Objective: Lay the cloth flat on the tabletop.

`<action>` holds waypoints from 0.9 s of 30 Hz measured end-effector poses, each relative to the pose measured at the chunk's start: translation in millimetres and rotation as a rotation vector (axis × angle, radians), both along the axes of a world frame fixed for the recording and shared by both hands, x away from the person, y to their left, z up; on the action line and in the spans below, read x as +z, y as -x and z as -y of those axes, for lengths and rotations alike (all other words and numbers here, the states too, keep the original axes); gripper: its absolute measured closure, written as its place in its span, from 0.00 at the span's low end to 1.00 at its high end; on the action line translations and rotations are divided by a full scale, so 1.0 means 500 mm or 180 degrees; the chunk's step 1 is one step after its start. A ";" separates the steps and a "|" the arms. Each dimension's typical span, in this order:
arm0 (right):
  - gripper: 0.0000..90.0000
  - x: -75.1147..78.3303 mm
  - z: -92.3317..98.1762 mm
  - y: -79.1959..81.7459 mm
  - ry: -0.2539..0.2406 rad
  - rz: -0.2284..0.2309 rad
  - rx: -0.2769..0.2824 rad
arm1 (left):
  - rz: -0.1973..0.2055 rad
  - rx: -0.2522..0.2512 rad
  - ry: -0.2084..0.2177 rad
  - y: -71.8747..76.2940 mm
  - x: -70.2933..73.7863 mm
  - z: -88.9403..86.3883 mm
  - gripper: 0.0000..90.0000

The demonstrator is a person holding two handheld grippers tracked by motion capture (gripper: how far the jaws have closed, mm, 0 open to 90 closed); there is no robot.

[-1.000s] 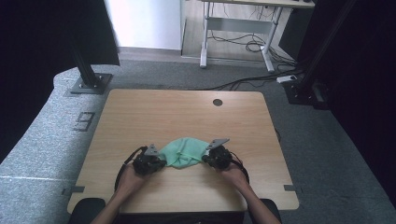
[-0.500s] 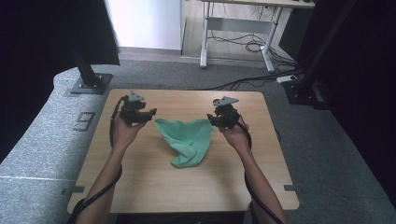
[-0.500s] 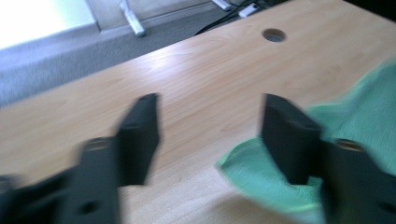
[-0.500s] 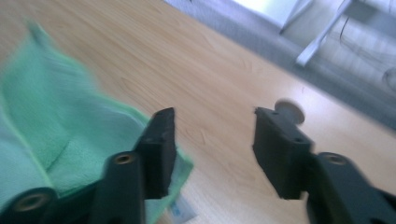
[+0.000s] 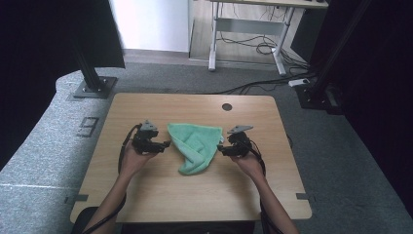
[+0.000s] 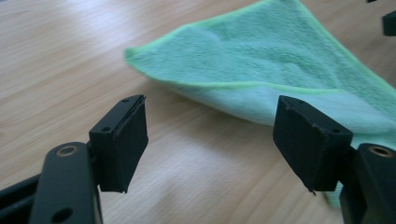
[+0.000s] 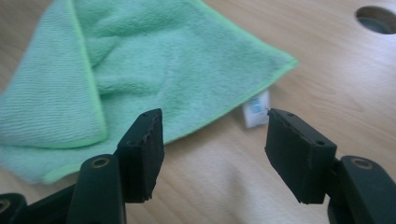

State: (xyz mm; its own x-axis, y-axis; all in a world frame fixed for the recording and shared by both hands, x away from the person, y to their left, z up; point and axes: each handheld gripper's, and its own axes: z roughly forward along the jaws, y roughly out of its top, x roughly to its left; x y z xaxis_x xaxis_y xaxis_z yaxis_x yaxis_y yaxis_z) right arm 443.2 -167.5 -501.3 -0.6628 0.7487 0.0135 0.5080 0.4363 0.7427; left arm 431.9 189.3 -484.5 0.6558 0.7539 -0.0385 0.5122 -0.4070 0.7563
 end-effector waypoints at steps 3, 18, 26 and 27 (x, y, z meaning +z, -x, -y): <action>0.40 -0.003 -0.009 0.009 -0.0036 -0.0044 0.0072 | -0.0011 -0.0102 0.0015 0.008 0.002 0.018 0.30; 0.32 -0.034 -0.063 0.026 -0.0047 -0.0194 0.0129 | -0.0128 -0.0840 -0.0090 0.046 -0.005 0.151 0.34; 0.31 -0.069 -0.076 0.034 0.0152 -0.0255 0.0143 | -0.0229 -0.0992 -0.0417 0.061 -0.054 0.180 0.46; 0.31 -0.071 -0.076 0.035 0.0181 -0.0261 0.0139 | -0.0239 -0.0971 -0.0428 0.061 -0.059 0.180 0.52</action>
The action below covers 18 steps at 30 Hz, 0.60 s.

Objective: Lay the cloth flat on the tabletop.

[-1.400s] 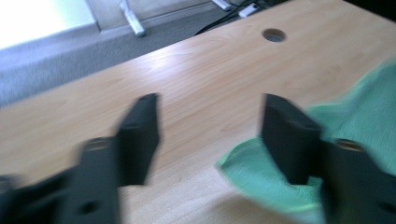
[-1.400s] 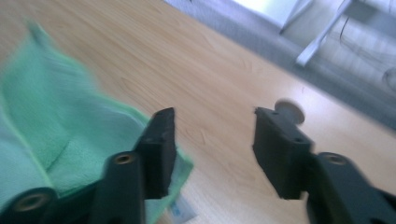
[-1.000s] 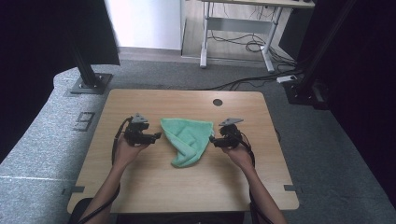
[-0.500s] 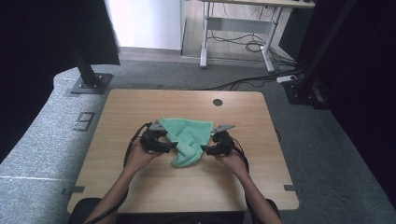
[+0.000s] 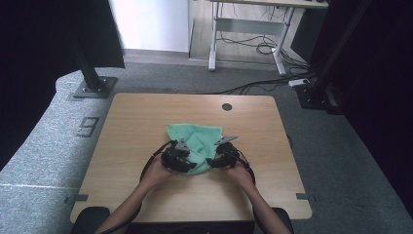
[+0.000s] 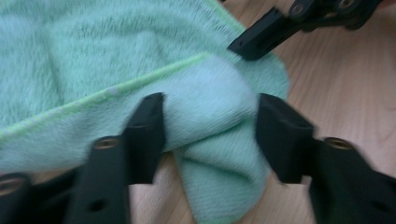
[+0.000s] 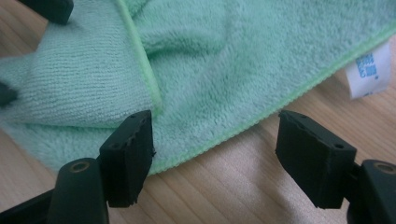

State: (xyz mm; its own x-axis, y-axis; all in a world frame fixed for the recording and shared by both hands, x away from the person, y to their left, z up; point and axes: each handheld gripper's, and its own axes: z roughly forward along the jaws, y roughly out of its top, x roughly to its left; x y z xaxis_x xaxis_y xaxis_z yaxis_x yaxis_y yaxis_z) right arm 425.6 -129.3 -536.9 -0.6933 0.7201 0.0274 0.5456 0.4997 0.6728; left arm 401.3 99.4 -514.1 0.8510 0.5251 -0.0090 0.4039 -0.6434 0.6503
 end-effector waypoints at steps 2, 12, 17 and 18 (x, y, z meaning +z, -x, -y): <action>0.31 -0.005 0.000 0.000 0.0046 -0.0004 0.0000 | -0.0009 0.0015 -0.0057 0.000 -0.009 -0.002 0.65; 0.29 -0.013 0.005 0.004 0.0020 0.0042 -0.0020 | -0.0051 0.0096 0.0110 -0.006 0.003 -0.030 1.00; 0.29 -0.014 0.005 0.004 0.0015 0.0048 -0.0018 | -0.0028 0.0047 0.0366 -0.003 0.024 -0.016 0.66; 0.28 -0.014 0.006 0.004 0.0013 0.0050 -0.0019 | -0.0045 -0.0007 0.0357 -0.003 0.027 -0.006 0.62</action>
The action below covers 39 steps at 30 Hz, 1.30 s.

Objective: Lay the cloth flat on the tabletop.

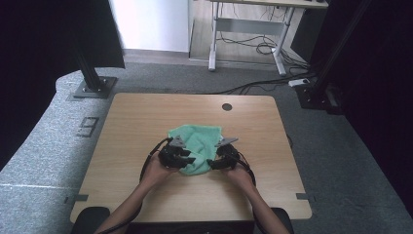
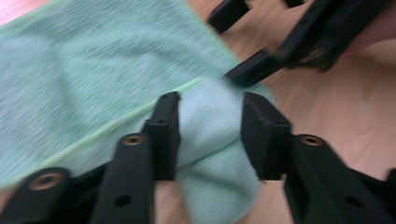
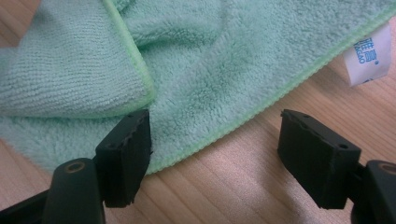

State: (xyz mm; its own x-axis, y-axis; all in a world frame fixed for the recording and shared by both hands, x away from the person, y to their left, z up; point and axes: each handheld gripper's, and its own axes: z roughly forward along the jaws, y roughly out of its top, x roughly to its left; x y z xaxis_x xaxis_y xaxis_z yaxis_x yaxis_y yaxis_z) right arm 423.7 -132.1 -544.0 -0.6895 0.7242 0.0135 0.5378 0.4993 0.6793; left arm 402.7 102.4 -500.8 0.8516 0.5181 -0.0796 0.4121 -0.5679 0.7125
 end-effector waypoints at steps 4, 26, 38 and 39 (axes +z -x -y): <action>0.28 -0.001 0.001 0.000 -0.0011 0.0017 -0.0006 | -0.0043 -0.0158 -0.0207 0.003 -0.011 0.051 0.57; 0.27 -0.001 0.034 -0.001 -0.0005 0.0014 -0.0048 | -0.0017 0.0436 -0.0106 0.025 0.014 -0.106 0.88; 0.26 -0.002 0.046 -0.005 -0.0003 0.0004 -0.0110 | 0.0041 0.0615 0.0078 0.021 0.033 -0.130 0.44; 0.26 -0.002 0.046 -0.005 -0.0005 0.0006 -0.0109 | 0.0073 0.0601 0.0099 0.015 0.038 -0.118 0.42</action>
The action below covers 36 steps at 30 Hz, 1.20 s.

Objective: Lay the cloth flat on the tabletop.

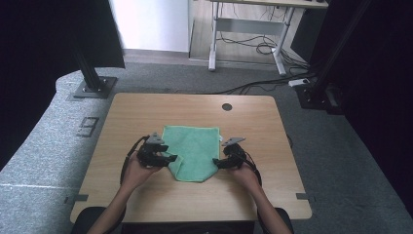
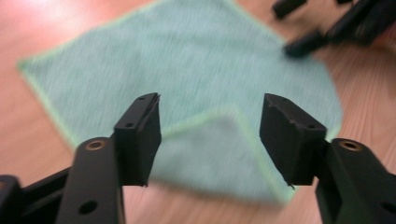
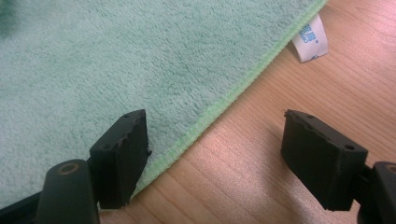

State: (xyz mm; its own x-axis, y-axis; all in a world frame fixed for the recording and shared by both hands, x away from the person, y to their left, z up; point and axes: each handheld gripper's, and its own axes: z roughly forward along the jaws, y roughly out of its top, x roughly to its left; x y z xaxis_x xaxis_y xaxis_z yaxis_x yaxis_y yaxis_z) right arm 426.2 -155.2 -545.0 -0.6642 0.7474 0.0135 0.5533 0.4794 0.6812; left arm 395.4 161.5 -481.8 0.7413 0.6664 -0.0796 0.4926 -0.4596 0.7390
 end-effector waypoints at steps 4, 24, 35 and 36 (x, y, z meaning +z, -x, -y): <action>0.26 -0.001 0.001 0.001 -0.0009 0.0010 0.0000 | -0.0024 -0.0106 -0.0060 -0.036 -0.003 0.058 0.41; 0.24 -0.005 0.009 0.002 -0.0046 0.0058 0.0005 | -0.0302 0.0072 -0.0746 -0.024 -0.089 0.001 0.40; 0.23 -0.005 0.009 0.002 -0.0046 0.0056 -0.0002 | -0.0373 0.0338 -0.0777 0.058 -0.076 -0.136 0.40; 0.23 -0.005 0.008 0.002 -0.0046 0.0054 -0.0006 | -0.0364 0.0376 -0.0759 0.060 -0.076 -0.143 0.40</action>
State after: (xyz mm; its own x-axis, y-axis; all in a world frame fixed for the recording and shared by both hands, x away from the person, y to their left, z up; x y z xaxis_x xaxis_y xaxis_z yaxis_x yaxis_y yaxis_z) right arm 425.4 -159.4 -547.4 -0.6629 0.7486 0.0131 0.5425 0.4683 0.6974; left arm 365.3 233.2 -519.7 0.6527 0.7576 0.0110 0.6269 -0.5482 0.5536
